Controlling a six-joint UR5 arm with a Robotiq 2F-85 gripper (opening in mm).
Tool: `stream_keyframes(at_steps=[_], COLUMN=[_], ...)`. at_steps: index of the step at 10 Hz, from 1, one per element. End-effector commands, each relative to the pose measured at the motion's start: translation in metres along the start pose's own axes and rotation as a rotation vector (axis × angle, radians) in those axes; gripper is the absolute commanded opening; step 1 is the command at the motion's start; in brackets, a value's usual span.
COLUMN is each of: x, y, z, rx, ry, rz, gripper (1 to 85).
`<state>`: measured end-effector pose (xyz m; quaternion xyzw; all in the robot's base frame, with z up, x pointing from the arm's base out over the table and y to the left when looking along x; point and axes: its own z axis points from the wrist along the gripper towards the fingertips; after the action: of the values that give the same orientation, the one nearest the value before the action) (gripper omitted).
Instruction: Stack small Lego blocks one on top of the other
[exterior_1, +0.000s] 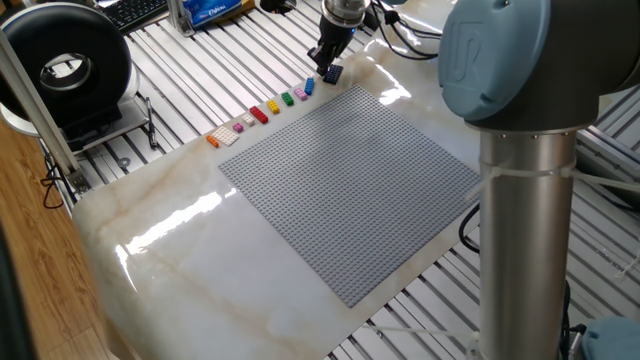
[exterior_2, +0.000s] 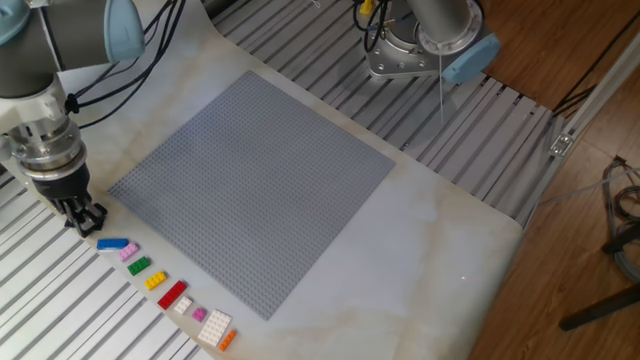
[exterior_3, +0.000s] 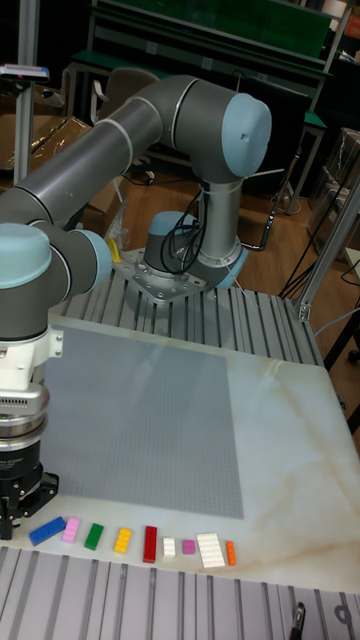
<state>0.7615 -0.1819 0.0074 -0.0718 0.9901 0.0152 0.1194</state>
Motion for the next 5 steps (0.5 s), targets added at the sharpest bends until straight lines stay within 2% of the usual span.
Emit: stream_keyframes(at_steps=[1, 2, 3, 5], x=[0.008, 0.029, 0.04, 0.047], y=[-0.045, -0.042, -0.043, -0.061], z=[-0.007, -0.011, -0.014, -0.014], rx=[0.152, 0.12, 0.086, 0.124], ry=[0.044, 0.118, 0.157, 0.166], rz=[-0.117, -0.113, -0.124, -0.152], gripper=[1.0, 1.0, 1.0, 1.0])
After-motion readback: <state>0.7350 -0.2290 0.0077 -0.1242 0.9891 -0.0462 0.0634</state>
